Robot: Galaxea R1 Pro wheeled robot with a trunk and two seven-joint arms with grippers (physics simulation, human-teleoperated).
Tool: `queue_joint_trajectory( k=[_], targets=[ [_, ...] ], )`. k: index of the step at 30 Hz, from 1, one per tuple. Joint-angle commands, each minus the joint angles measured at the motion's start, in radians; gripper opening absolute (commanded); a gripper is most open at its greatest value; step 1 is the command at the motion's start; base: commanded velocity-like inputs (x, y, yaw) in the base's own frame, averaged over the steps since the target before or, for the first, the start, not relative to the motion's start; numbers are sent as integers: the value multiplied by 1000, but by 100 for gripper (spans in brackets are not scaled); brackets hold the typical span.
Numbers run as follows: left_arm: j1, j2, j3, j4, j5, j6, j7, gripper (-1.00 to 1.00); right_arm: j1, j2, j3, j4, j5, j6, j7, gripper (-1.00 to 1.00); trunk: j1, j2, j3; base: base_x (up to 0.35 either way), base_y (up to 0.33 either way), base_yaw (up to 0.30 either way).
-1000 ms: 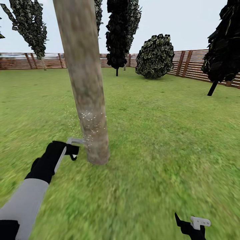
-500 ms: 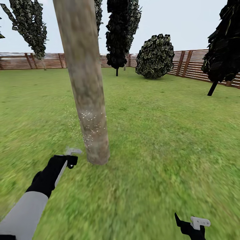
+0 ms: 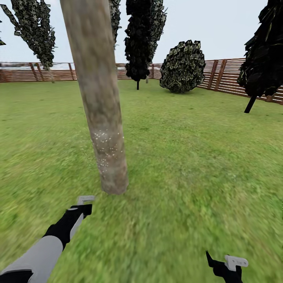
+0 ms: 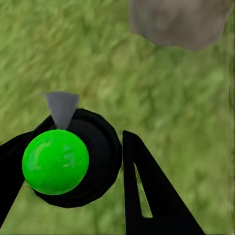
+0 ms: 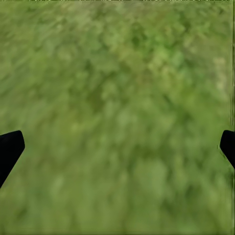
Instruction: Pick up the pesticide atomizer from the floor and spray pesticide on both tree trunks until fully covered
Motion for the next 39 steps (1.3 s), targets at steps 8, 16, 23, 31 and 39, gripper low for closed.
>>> queue_joint_trajectory(
  k=[8, 16, 23, 31, 39],
  targets=[
    [0, -25, 0, 3, -3, -3, 9, -100, 0, -3, 0, 0, 0, 0, -1, 100, 0, 0, 0, 136, -258, 0],
    [0, -26, 0, 2, -3, 0, 7, -100, 0, -2, 0, 0, 0, 0, -1, 100, 0, 0, 0, 227, -206, 94],
    [0, -26, 0, 2, -3, -2, 6, -100, 0, -2, 0, 0, 0, 0, -1, 100, 0, 0, 0, 162, -232, 159],
    [0, -26, 0, 2, -2, -2, 8, -100, 0, -2, 0, 0, 0, 0, -1, 100, 0, 0, 0, 139, -264, 8],
    [0, -31, 0, 2, -3, -3, 8, -100, 0, -1, 0, 0, 0, 0, 0, 100, 0, 0, 0, 75, -264, 240]
  ],
)
